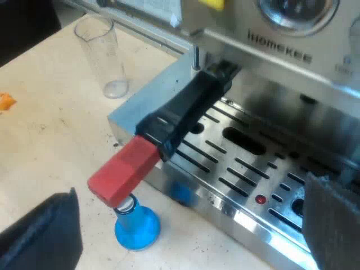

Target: Put the handle in the coffee machine

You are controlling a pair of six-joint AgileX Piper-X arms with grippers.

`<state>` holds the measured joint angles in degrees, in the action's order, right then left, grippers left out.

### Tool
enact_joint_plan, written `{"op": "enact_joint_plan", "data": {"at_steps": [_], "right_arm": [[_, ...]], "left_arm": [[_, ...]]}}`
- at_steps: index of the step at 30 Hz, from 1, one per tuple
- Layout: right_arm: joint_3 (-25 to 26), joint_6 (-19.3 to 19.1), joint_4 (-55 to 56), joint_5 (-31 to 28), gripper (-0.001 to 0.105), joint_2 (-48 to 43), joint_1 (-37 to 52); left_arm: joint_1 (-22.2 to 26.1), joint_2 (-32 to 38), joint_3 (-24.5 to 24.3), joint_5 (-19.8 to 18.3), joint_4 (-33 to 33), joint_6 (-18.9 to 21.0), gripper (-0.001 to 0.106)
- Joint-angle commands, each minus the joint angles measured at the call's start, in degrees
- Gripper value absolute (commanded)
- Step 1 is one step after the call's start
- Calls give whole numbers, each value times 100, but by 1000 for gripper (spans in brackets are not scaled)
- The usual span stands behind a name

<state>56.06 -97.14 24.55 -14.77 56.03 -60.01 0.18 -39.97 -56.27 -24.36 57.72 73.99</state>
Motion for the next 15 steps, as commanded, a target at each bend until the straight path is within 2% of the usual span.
{"op": "enact_joint_plan", "data": {"at_steps": [1,2,4,7,8,12,15], "right_arm": [[327,-115,297,237,81,-47,211],[392,-115,398,298,81,-47,287],[632,-229,658,354,81,-47,485],[896,-466,894,353,80,-60,665],[1087,-524,1089,353,80,-60,796],[1474,-523,1506,353,81,-71,1248],[1604,-496,1724,353,81,-72,1607]], "left_arm": [[4,35,-250,62,-23,257,29],[4,35,-310,62,-21,326,33],[4,35,-523,62,-105,528,50],[4,35,-707,62,-279,718,63],[4,35,-812,62,-358,855,73],[4,35,-978,62,-650,852,86],[4,35,-1006,62,-802,966,86]]}}
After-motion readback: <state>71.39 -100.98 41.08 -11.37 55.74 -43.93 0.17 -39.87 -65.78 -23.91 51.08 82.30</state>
